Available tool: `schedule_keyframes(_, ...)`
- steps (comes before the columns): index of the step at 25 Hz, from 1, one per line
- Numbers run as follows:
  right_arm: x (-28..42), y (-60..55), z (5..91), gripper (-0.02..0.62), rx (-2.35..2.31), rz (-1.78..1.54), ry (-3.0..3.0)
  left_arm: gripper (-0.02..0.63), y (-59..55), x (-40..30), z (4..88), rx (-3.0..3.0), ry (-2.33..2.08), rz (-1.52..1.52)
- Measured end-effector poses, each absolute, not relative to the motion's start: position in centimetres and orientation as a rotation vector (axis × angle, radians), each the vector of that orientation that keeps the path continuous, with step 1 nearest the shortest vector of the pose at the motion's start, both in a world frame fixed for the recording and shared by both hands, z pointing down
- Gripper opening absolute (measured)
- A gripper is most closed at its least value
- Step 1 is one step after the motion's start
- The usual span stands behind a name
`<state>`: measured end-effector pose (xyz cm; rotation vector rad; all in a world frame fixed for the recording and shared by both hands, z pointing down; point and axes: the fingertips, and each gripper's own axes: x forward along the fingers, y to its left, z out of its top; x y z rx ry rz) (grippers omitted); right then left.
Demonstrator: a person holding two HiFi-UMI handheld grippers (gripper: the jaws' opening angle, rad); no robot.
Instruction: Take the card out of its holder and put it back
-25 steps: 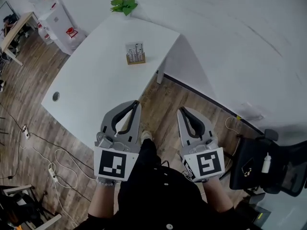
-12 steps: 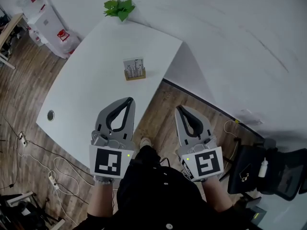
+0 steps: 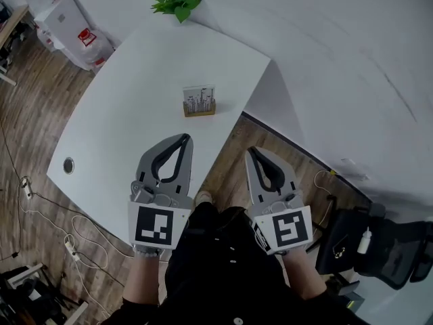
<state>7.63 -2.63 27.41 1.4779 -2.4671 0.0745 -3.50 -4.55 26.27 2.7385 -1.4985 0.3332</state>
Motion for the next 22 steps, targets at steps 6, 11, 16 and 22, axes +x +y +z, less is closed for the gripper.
schedule_keyframes(6,6.8,-4.2,28.8,0.046,1.433,0.078,-2.468,0.014,-6.1,-4.5,27.8,2.700,-1.536,0.351)
schedule_keyframes(11,6.3,-5.8,29.9,0.046,1.382,0.076,-2.480,0.014,-7.4,-5.2,28.8,2.659,-1.582,0.374)
schedule_keyframes(16,6.2,-8.1,31.2,0.046,1.338,0.064,-2.481,0.015,-9.1,-5.5,30.1,2.612,-1.617,0.389)
schedule_keyframes(22,6.2,-11.0,33.0,0.046,1.314,0.061,-2.474,0.015,-11.7,-5.6,32.0,2.578,-1.637,0.406)
